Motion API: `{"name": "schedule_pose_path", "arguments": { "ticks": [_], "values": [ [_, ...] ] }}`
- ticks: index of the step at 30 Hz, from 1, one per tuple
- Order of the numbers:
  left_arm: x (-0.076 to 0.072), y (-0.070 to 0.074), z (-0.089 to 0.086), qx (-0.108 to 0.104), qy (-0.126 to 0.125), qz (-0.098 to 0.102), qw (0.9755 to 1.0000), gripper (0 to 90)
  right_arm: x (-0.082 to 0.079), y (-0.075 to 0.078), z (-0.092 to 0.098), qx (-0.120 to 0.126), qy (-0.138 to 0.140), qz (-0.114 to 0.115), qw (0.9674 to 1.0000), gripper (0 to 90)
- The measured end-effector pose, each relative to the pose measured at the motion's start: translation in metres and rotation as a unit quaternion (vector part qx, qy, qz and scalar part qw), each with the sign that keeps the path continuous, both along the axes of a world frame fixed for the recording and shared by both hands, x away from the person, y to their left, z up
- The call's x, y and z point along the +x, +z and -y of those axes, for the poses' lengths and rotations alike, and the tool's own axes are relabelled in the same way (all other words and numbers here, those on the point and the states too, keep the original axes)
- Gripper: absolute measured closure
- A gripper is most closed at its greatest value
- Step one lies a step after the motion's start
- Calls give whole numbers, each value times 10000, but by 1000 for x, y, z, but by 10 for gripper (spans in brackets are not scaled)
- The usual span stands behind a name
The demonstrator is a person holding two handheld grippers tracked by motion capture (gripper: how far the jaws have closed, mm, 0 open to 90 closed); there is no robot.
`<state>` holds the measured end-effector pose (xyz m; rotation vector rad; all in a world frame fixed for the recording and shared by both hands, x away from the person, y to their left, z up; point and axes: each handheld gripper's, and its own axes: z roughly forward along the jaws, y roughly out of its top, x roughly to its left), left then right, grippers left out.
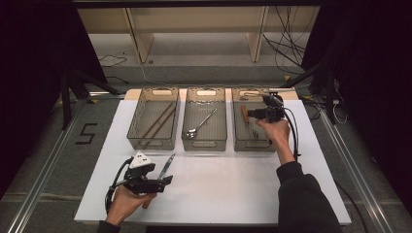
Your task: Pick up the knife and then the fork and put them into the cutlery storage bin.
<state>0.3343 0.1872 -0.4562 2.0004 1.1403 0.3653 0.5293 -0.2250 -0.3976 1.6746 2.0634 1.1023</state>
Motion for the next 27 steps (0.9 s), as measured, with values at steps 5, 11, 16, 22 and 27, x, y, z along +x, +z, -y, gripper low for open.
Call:
{"name": "schedule_pose_path", "arguments": {
  "ticks": [5,11,16,22,27],
  "values": [
    [1,1,-3,42,70,-47,10000,184,-10,9,2,8,167,140,9998,459],
    [1,3,-4,92,124,-116,9998,184,-35,21,-3,-42,600,522,9968,403],
    [2,3,-5,138,153,-242,9995,183,-62,27,-9,-4,990,841,9915,358],
    [4,3,-6,236,201,-423,9986,189,-92,23,-17,-28,1305,1014,9862,336],
    [5,0,-5,380,230,-662,9968,211,-111,14,-24,-29,1510,1041,9830,319]
  ]
}}
